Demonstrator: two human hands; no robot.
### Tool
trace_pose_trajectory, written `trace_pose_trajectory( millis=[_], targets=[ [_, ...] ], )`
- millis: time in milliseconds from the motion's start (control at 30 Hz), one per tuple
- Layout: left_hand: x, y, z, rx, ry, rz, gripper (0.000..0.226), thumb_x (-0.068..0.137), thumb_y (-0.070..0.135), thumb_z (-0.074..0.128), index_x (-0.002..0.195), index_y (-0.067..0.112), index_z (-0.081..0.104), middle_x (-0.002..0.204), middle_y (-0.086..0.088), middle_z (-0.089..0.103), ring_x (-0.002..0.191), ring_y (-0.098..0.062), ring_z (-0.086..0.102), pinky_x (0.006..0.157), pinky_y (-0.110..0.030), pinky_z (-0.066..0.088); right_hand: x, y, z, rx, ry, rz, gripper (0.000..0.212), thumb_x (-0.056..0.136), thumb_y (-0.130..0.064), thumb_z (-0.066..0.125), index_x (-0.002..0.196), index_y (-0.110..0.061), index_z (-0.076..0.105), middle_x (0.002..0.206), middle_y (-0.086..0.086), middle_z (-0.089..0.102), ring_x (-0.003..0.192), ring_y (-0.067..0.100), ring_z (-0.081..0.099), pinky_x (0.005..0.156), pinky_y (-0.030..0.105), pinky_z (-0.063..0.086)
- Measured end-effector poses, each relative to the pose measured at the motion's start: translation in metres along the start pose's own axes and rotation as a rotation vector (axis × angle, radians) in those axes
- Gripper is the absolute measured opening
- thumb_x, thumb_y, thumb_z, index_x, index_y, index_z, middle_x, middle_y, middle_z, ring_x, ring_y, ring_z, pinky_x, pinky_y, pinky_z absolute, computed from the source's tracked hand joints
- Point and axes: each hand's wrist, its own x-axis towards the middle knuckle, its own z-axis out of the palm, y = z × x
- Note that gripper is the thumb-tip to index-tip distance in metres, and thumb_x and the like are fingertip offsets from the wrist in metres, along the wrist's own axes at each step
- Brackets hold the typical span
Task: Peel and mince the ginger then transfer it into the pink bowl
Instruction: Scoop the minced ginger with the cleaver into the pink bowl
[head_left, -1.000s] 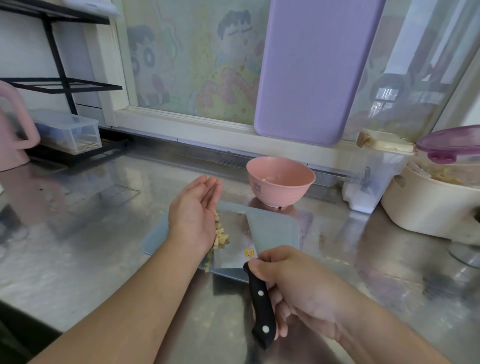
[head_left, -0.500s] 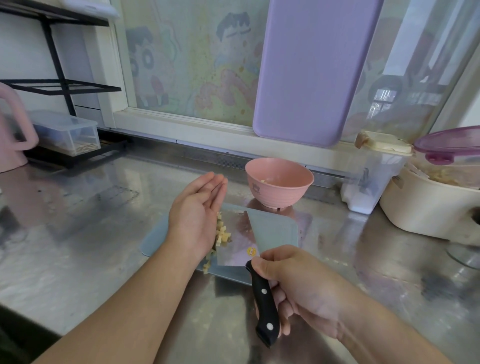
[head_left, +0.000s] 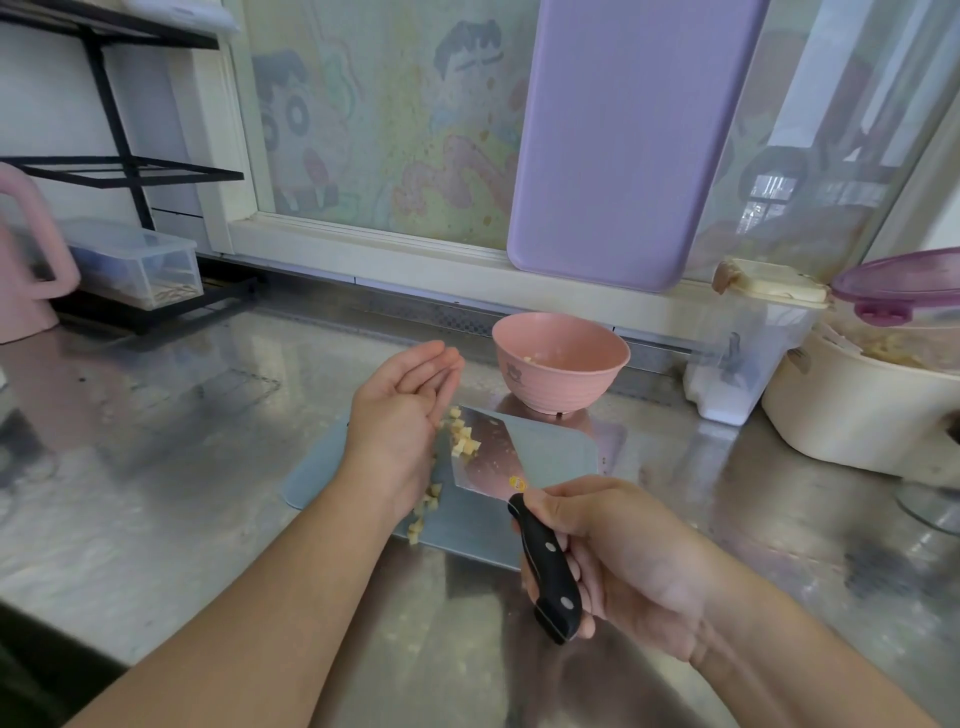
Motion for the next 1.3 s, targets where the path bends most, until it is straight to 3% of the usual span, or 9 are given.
trace_pose_trajectory(
  millis=[167, 400, 533, 633, 767, 867, 967, 1133, 1300],
  targets=[
    [0.001, 0.006, -0.01, 0.146, -0.031, -0.003, 0.057, 0.09, -0.034, 0.036, 0.115, 0.002, 0.071, 0.117, -0.015, 0.077, 0.116, -0.021, 0.073, 0.104, -0.033, 0.056, 0.0, 0.002, -0.001, -0.221, 0.086, 0.012, 0.032, 0.111, -0.017, 0.049, 0.083, -0.003, 0.057, 0.058, 0.021, 0.06, 0.036, 0.025, 0.052, 0.033, 0.024, 0.035],
    [0.001, 0.018, -0.031, 0.627, -0.069, -0.001, 0.065, 0.087, -0.029, 0.032, 0.107, 0.015, 0.076, 0.116, -0.001, 0.077, 0.118, -0.01, 0.069, 0.111, -0.028, 0.05, -0.001, 0.001, 0.0, -0.491, 0.191, -0.006, 0.024, 0.11, -0.017, 0.045, 0.094, -0.002, 0.053, 0.052, 0.02, 0.06, 0.033, 0.025, 0.053, 0.033, 0.026, 0.034],
    [-0.003, 0.02, -0.039, 1.046, -0.095, 0.049, 0.063, 0.09, -0.014, 0.037, 0.122, 0.026, 0.073, 0.138, 0.002, 0.066, 0.127, -0.009, 0.057, 0.107, -0.024, 0.04, 0.003, 0.003, -0.003, -0.62, 0.256, -0.014, 0.025, 0.109, -0.022, 0.044, 0.096, -0.003, 0.053, 0.056, 0.03, 0.062, 0.037, 0.028, 0.055, 0.035, 0.028, 0.035],
    [-0.006, 0.018, -0.035, 1.238, -0.155, 0.032, 0.045, 0.104, 0.012, 0.046, 0.141, 0.029, 0.063, 0.147, 0.003, 0.058, 0.114, -0.007, 0.06, 0.097, -0.026, 0.039, 0.006, 0.006, -0.003, -0.685, 0.281, -0.007, 0.026, 0.107, -0.026, 0.043, 0.095, -0.005, 0.051, 0.067, 0.036, 0.068, 0.041, 0.031, 0.059, 0.036, 0.027, 0.037],
    [-0.013, 0.014, -0.018, 1.334, -0.258, 0.0, 0.048, 0.109, 0.03, 0.041, 0.157, 0.026, 0.045, 0.162, 0.002, 0.043, 0.147, -0.019, 0.042, 0.117, -0.034, 0.033, 0.009, 0.008, 0.005, -0.664, 0.23, 0.007, 0.026, 0.107, -0.025, 0.043, 0.092, -0.005, 0.051, 0.058, 0.028, 0.066, 0.04, 0.03, 0.058, 0.035, 0.027, 0.038],
    [-0.017, 0.01, -0.011, 1.372, -0.303, 0.001, 0.046, 0.111, 0.03, 0.038, 0.156, 0.021, 0.045, 0.162, 0.0, 0.043, 0.147, -0.02, 0.04, 0.107, -0.029, 0.032, 0.01, 0.008, 0.01, -0.664, 0.228, -0.014, 0.027, 0.107, -0.024, 0.043, 0.091, -0.004, 0.051, 0.054, 0.025, 0.063, 0.036, 0.029, 0.056, 0.034, 0.027, 0.037],
    [-0.02, 0.009, -0.012, 1.395, -0.325, 0.016, 0.049, 0.111, 0.033, 0.038, 0.159, 0.022, 0.04, 0.165, 0.002, 0.039, 0.151, -0.019, 0.036, 0.115, -0.032, 0.03, 0.009, 0.007, 0.007, -0.652, 0.246, -0.025, 0.027, 0.107, -0.023, 0.043, 0.092, -0.002, 0.052, 0.053, 0.023, 0.063, 0.035, 0.028, 0.055, 0.033, 0.026, 0.037],
    [-0.022, 0.001, -0.007, 1.427, -0.344, -0.005, 0.017, 0.11, 0.034, 0.037, 0.115, 0.024, 0.05, 0.122, 0.008, 0.045, 0.111, -0.014, 0.044, 0.093, -0.031, 0.033, 0.01, 0.01, 0.011, -0.647, 0.228, -0.004, 0.027, 0.108, -0.024, 0.043, 0.093, -0.002, 0.052, 0.053, 0.023, 0.063, 0.036, 0.028, 0.057, 0.034, 0.026, 0.039],
    [-0.026, -0.018, 0.001, 1.453, -0.341, 0.038, 0.018, 0.105, 0.032, 0.038, 0.092, 0.02, 0.043, 0.111, 0.001, 0.049, 0.113, -0.023, 0.047, 0.093, -0.04, 0.04, 0.01, 0.01, 0.016, -0.602, 0.174, -0.018, 0.026, 0.109, -0.022, 0.043, 0.094, -0.003, 0.051, 0.056, 0.023, 0.063, 0.035, 0.027, 0.057, 0.033, 0.026, 0.039]
  ],
)
